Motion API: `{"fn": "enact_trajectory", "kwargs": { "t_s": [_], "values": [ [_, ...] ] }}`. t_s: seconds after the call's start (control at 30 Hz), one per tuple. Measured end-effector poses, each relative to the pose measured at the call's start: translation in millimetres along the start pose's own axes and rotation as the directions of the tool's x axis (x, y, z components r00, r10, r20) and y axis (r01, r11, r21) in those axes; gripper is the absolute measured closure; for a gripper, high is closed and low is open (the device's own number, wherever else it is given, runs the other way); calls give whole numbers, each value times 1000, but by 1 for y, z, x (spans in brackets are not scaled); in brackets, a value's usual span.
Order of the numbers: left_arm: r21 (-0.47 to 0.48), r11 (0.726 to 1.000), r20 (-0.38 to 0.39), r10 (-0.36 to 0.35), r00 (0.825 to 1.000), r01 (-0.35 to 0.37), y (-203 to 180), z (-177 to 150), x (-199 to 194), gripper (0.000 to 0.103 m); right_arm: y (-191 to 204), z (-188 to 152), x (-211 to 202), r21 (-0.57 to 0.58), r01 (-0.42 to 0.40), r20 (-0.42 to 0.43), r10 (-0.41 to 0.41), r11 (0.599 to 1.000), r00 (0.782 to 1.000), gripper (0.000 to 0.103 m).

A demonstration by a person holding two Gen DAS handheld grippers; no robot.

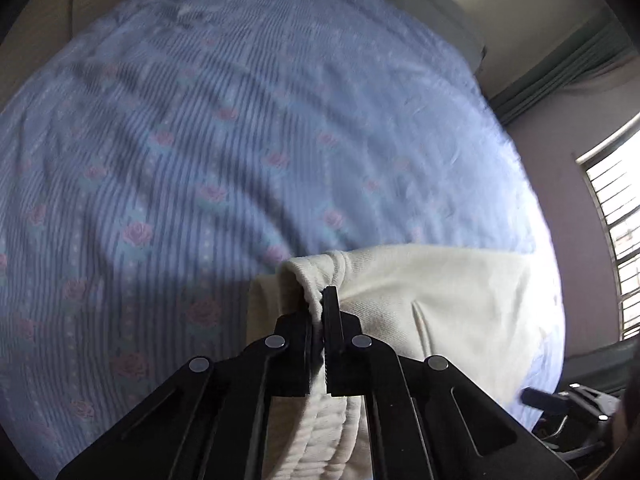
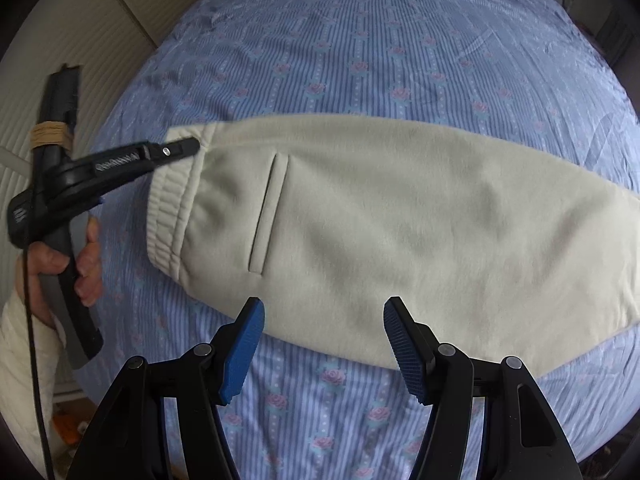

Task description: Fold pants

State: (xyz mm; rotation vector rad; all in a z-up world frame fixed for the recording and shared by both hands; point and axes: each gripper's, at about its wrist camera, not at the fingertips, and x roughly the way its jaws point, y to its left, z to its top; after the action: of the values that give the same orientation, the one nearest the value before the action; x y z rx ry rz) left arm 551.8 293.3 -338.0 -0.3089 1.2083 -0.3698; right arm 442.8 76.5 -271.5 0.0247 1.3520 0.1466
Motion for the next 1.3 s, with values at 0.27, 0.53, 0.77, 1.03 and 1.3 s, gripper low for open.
{"fn": "enact_trajectory", "kwargs": {
  "t_s": [0.27,0.53,0.77,1.03,1.3],
  "values": [
    [44,967,83,247,965,-251,4,-3,-26,58,-18,-10,0,42,25,-2,-25,999,1000,40],
    [110,953,100,273,957,-283,-39,-77,-94,36,-62,-63,-26,72,-23,40,20,997,999,40],
    [105,961,-55,262,963,-256,-87,-152,-71,35,-110,-121,-19,65,-59,-45,62,996,997,40],
    [116,951,-63,295,953,-286,-147,-188,-52,35,-143,-128,21,52,-192,-68,195,980,978,40],
    [-29,959,-29,280,960,-281,-176,-207,-58,33,-151,-123,43,-59,-171,-81,166,984,983,41]
  ]
}}
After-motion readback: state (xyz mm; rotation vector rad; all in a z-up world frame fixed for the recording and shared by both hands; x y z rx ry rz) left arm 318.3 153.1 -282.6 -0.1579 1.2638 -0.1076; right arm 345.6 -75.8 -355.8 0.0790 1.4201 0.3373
